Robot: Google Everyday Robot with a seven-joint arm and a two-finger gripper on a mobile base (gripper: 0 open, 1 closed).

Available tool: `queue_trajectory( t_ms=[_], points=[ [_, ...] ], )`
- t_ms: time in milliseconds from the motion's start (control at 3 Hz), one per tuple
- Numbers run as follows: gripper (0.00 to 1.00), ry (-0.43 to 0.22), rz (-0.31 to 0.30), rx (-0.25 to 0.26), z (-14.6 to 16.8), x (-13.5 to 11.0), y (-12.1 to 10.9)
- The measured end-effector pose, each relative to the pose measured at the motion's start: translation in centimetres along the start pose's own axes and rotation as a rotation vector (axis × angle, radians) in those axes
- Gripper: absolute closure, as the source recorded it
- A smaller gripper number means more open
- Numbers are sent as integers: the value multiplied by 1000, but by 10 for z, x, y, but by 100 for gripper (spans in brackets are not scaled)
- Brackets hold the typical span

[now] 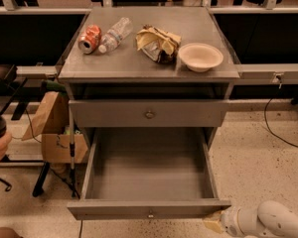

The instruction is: Close middle drawer

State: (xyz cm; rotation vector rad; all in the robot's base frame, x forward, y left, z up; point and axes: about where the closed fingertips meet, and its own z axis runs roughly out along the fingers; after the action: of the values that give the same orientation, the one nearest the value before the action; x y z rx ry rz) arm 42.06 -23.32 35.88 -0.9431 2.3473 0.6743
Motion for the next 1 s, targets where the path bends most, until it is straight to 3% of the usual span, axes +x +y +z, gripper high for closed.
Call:
queue_trajectory(
  t_ms=[333,1000],
  points=[
    [100,-5,7,24,-3,-15,-8],
    [100,-2,9,30,-3,-22,-8]
  ],
)
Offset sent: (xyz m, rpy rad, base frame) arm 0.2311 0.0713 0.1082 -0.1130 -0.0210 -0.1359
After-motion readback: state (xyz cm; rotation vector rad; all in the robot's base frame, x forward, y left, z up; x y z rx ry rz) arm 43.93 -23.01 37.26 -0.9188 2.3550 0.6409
